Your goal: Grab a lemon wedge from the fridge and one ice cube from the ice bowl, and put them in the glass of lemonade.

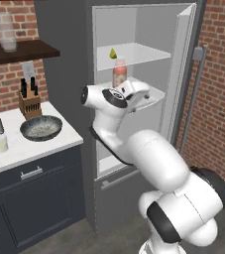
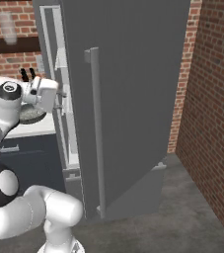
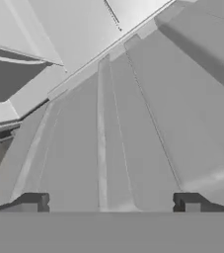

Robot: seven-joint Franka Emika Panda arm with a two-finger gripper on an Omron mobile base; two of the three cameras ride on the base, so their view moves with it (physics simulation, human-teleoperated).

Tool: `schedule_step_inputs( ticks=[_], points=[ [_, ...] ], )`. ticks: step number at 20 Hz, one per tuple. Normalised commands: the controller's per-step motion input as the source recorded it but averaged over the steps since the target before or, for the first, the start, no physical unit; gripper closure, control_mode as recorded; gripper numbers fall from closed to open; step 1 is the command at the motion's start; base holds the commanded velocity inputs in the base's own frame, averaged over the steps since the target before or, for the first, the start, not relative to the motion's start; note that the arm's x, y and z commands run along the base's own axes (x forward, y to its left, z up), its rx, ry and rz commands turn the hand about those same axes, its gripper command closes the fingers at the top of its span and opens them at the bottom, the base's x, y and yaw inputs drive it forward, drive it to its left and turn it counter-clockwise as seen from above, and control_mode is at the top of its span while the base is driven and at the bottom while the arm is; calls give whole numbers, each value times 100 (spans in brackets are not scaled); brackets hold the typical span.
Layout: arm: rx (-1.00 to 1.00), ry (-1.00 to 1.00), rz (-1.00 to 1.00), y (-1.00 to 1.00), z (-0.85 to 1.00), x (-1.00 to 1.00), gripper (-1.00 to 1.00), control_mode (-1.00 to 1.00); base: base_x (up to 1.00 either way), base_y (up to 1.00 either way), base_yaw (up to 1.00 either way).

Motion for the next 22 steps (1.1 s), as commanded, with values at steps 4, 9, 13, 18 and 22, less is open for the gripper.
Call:
schedule_step_inputs(
  ticks=[4,9,13,18,22],
  points=[
    [-28,17,-20,-91,-10,9,-100,-100,0,0,0],
    [-19,11,-27,-100,-4,0,-100,-100,0,0,0],
    [-8,6,-33,-100,-2,-4,-100,-100,0,0,0],
    [0,3,-35,-100,-3,-18,-100,-100,0,0,0],
    [0,0,-30,-100,0,-5,-100,-100,0,0,0]
  ],
)
